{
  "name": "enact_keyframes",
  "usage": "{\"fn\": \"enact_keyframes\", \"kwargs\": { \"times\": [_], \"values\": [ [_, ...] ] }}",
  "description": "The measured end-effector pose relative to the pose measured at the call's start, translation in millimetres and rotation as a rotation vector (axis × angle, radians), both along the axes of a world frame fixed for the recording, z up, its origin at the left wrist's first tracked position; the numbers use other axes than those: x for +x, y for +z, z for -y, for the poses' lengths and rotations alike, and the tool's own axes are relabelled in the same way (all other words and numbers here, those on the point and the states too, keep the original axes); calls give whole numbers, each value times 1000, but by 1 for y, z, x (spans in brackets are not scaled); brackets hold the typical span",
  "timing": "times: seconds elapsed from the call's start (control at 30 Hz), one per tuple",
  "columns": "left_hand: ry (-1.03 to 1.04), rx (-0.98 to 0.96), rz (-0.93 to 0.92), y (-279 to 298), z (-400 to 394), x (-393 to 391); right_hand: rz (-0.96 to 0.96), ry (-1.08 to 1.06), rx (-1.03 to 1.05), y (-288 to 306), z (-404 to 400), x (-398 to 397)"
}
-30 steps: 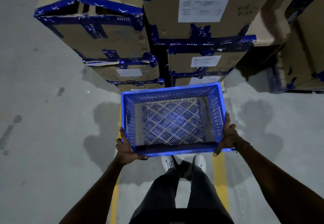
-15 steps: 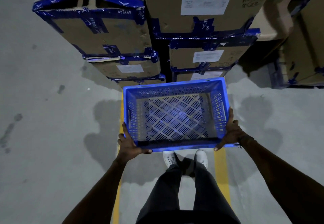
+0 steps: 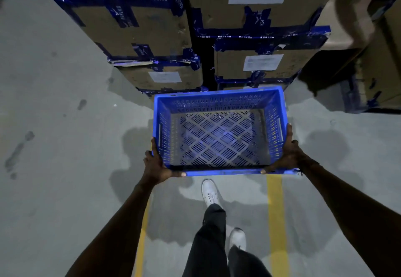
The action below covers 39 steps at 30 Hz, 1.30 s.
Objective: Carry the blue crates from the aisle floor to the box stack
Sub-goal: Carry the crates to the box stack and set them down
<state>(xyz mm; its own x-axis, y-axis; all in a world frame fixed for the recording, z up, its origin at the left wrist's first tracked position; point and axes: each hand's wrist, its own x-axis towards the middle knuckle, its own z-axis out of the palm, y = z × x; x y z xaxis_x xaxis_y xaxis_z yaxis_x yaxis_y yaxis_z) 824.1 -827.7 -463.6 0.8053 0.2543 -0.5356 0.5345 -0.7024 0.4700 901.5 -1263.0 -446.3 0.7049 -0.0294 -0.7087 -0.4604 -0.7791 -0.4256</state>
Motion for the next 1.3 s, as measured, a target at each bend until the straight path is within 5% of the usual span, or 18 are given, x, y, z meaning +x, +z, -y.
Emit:
{"fn": "enact_keyframes", "kwargs": {
  "times": [0.57, 0.9, 1.3],
  "values": [
    [-30, 227, 278, -33, 9, -19, 204, 59, 27, -27, 11, -13],
    [-15, 432, 427, -55, 15, -25, 531, -63, -220, -52, -8, -31],
    [11, 476, 426, -69, 19, -27, 646, -25, -307, -61, -2, -30]
  ]
}}
